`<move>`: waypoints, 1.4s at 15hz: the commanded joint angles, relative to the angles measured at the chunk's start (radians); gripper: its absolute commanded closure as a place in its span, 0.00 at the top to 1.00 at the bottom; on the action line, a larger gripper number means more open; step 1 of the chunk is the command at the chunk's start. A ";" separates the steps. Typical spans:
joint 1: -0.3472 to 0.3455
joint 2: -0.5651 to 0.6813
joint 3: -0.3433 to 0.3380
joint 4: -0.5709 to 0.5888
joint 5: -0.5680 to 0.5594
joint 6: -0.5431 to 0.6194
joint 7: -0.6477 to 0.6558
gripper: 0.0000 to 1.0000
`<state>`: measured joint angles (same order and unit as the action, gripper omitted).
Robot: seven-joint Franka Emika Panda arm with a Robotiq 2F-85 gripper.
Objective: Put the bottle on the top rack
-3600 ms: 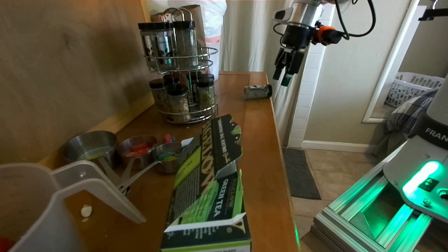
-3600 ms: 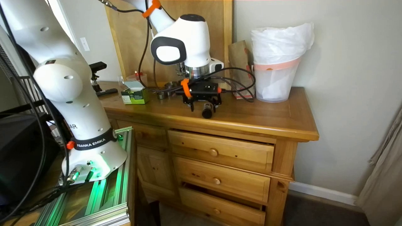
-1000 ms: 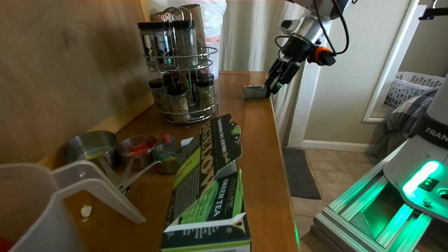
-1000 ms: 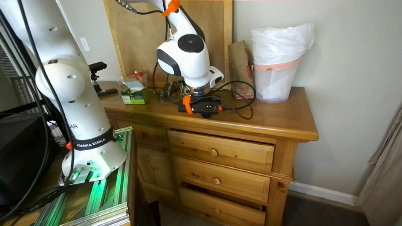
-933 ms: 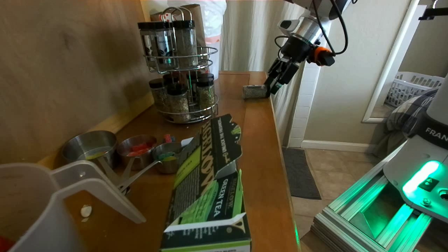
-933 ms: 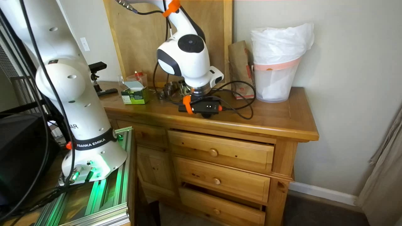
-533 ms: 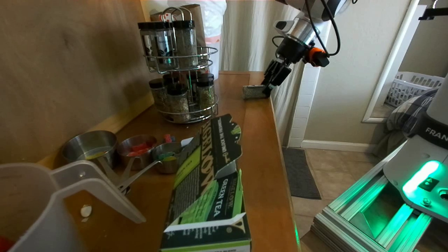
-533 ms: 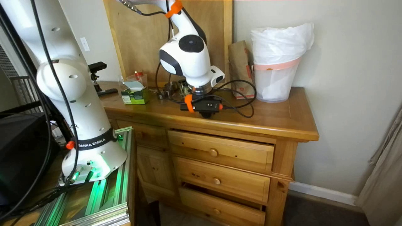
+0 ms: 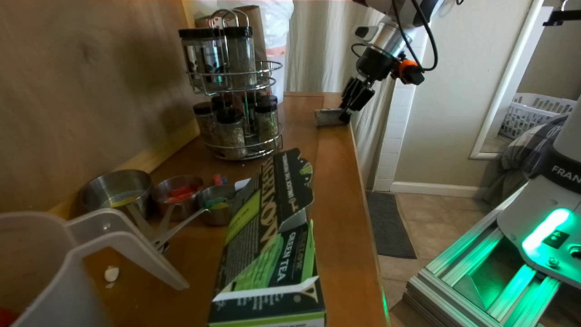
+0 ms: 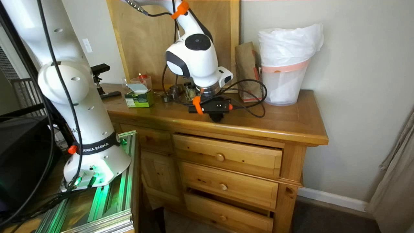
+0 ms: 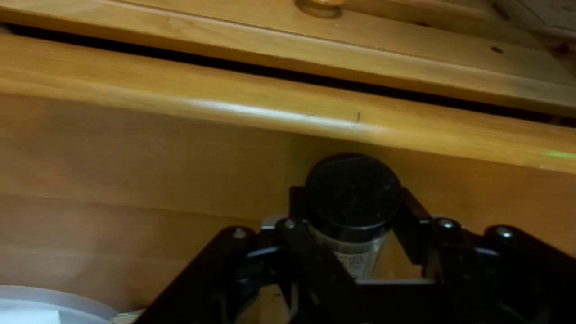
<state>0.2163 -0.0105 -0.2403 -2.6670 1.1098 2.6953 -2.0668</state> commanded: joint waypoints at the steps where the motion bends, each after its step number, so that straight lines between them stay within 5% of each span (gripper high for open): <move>1: 0.036 -0.050 0.046 -0.051 -0.181 0.171 0.110 0.25; 2: 0.045 -0.061 0.063 -0.065 -0.262 0.218 0.170 0.25; 3: -0.027 -0.063 0.162 -0.076 -0.354 0.257 0.237 0.25; 7: -0.055 -0.018 0.265 -0.134 -0.666 0.463 0.443 0.25; 11: -0.154 0.028 0.213 -0.102 -0.976 0.567 0.472 0.25; 16: -0.150 0.033 0.004 -0.088 -0.990 0.617 0.184 0.25; 17: -0.140 0.022 0.044 -0.090 -0.972 0.579 0.272 0.50; 19: -0.150 0.025 0.005 -0.090 -0.972 0.588 0.206 0.50; 20: -0.151 0.025 0.001 -0.090 -0.972 0.590 0.197 0.25; 21: -0.140 0.003 0.018 -0.090 -0.965 0.583 0.224 0.25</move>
<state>0.0666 0.0146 -0.2391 -2.7575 0.1375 3.2846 -1.8702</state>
